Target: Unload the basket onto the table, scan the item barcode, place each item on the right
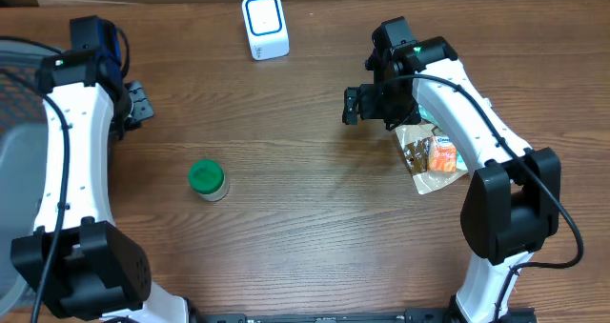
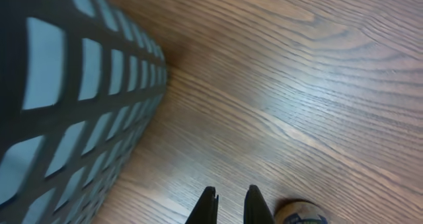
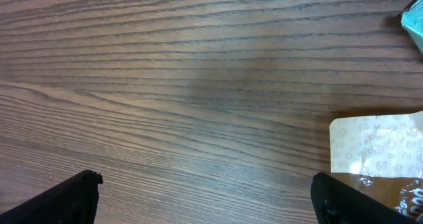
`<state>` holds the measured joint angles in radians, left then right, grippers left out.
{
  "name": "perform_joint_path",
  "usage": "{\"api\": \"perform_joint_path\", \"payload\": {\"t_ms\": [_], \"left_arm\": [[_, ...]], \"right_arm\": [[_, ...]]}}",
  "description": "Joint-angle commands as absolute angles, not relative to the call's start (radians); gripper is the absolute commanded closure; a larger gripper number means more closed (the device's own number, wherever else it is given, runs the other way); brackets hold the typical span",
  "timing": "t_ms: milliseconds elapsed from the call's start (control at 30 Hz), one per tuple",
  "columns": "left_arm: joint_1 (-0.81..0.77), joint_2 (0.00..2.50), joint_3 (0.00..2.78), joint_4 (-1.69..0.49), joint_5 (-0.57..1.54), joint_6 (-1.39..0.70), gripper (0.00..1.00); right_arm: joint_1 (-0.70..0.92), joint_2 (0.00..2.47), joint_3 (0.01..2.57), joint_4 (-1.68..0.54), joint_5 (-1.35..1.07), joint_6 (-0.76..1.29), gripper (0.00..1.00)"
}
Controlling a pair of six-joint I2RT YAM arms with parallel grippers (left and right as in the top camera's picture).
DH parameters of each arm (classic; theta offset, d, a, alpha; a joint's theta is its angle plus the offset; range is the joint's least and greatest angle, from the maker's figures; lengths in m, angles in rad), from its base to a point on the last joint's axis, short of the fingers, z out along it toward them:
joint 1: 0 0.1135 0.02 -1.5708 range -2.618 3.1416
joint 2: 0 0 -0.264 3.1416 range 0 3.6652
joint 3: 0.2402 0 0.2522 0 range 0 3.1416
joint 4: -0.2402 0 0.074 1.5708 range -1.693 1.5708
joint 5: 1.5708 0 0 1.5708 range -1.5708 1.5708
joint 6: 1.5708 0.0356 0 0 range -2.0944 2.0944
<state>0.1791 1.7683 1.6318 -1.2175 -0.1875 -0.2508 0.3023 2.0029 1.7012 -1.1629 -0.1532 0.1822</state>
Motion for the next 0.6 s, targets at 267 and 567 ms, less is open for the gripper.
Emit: {"api": "perform_joint_path", "payload": {"t_ms": [267, 567], "left_arm": [[0.21, 1.884, 1.765, -1.35, -0.01, -0.179, 0.96], [0.21, 1.883, 1.824, -1.389, -0.007, -0.179, 0.96]], "right_arm": [[0.303, 2.005, 1.721, -1.158, -0.158, 0.159, 0.0], [0.303, 2.005, 1.722, -1.163, -0.158, 0.159, 0.0]]}}
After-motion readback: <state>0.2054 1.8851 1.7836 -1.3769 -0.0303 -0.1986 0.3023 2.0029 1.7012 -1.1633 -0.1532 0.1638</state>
